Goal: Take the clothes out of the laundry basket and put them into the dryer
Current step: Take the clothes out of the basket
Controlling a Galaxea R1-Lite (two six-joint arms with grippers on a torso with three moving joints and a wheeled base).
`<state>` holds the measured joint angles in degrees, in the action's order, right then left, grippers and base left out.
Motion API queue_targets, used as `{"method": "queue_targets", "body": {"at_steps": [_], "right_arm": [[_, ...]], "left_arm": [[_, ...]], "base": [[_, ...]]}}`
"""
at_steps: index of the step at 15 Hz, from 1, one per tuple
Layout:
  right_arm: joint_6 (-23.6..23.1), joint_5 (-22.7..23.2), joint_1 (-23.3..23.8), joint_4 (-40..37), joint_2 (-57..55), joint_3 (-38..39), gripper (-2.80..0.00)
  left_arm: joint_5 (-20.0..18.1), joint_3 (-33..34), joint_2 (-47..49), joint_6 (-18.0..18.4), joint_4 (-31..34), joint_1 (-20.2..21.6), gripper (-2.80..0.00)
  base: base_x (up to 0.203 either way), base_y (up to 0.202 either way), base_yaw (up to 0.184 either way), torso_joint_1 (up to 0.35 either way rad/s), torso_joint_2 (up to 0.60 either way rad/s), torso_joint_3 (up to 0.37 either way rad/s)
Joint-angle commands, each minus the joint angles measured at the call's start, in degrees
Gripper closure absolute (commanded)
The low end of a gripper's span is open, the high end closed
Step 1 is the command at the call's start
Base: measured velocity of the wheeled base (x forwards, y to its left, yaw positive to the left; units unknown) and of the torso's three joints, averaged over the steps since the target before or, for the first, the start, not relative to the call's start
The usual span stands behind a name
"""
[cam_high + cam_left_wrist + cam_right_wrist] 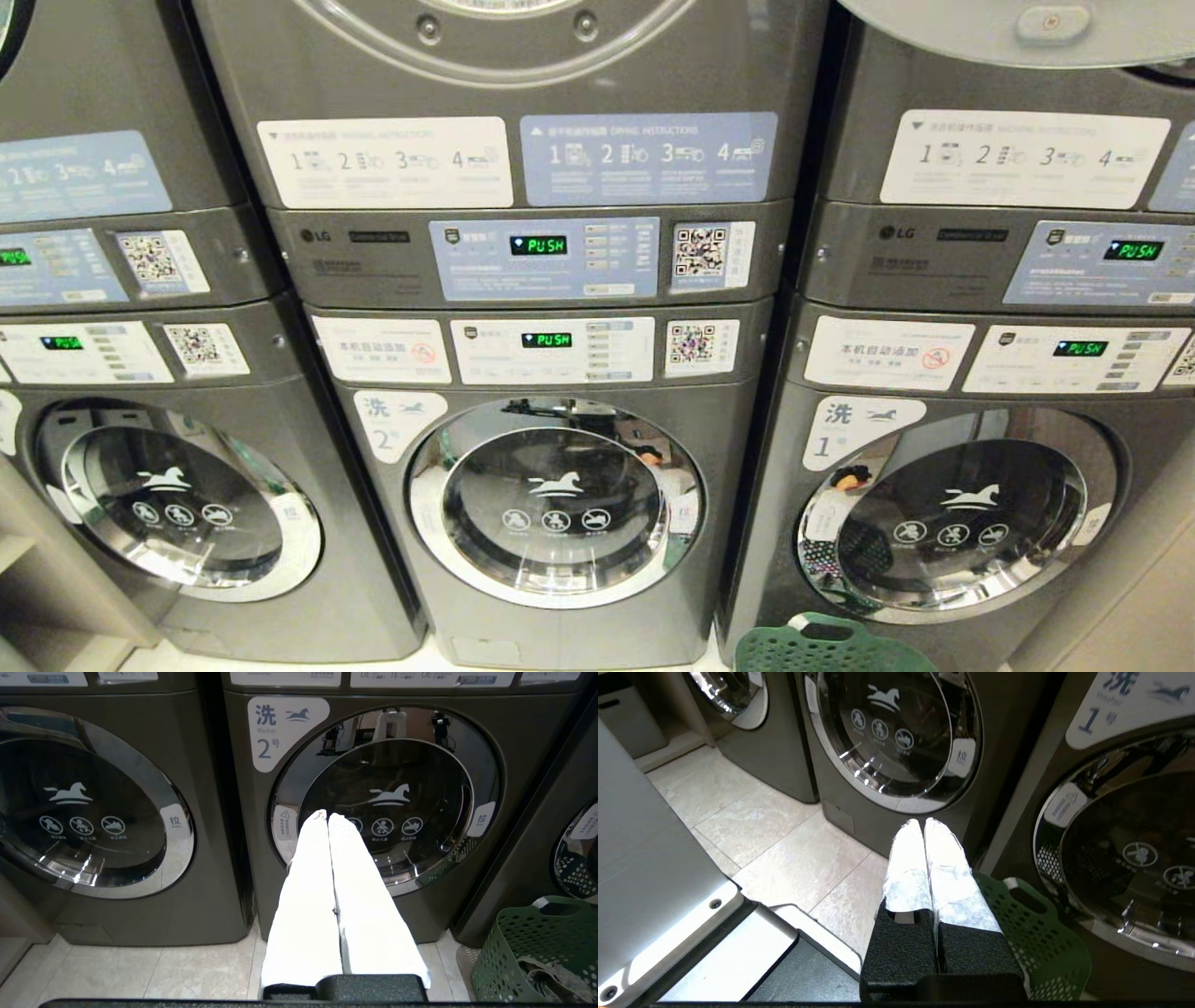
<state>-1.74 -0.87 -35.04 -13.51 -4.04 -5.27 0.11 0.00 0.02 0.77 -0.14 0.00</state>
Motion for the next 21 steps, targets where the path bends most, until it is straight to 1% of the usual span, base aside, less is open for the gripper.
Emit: {"method": "queue_targets", "body": {"at_steps": [1, 3, 5, 12, 14, 17, 18, 21], "right_arm": [[0.42, -0.09, -0.03, 0.06, -2.20, -0.01, 0.00], [1.95, -0.74, 0.05, 0.23, -2.20, 0.08, 0.00], [2.25, -1.01, 0.06, 0.15, -2.33, -0.01, 0.00], [2.09, -0.97, 0.08, 0.15, -8.85, -0.01, 0.00], [2.04, -0.97, 0.90, 0.15, -12.03, -0.01, 0.00], [1.92, -0.81, 7.31, 0.17, -14.51, -0.01, 0.00], [1.92, -0.80, 10.52, 0.16, -14.54, -0.01, 0.00], [1.91, -0.80, 22.78, 0.15, -13.87, -0.01, 0.00]], "left_arm": [[-0.02, 0.00, -0.02, 0.02, -0.03, 0.00, 0.00], [0.06, 0.00, -0.02, 0.02, -0.03, 0.00, 0.00], [0.07, 0.09, -0.02, -0.09, -0.03, 0.00, 0.00], [0.07, 0.00, -0.02, -0.33, -0.03, 0.00, 0.00], [0.07, 0.00, -0.02, -0.35, -0.03, 0.00, 0.00], [0.07, 0.00, -0.02, -0.42, -0.03, 0.00, 0.00], [0.07, 0.00, -0.02, -0.42, -0.03, 0.00, 0.00], [0.07, 0.00, -0.02, -0.42, -0.03, 0.00, 0.00]], "base": [[0.000, 0.000, 0.000, -0.228, 0.54, 0.324], [0.000, 0.000, 0.000, -0.214, 0.54, 0.326], [0.000, 0.000, 0.000, -0.202, 0.53, 0.327], [0.000, 0.000, 0.000, -0.173, 0.51, 0.327], [0.000, 0.000, 0.000, -0.139, 0.47, 0.333], [0.000, 0.000, 0.000, -0.126, 0.47, 0.346], [0.000, 0.000, 0.000, -0.099, 0.45, 0.362], [0.000, 0.000, 0.000, -0.080, 0.45, 0.368]]}}
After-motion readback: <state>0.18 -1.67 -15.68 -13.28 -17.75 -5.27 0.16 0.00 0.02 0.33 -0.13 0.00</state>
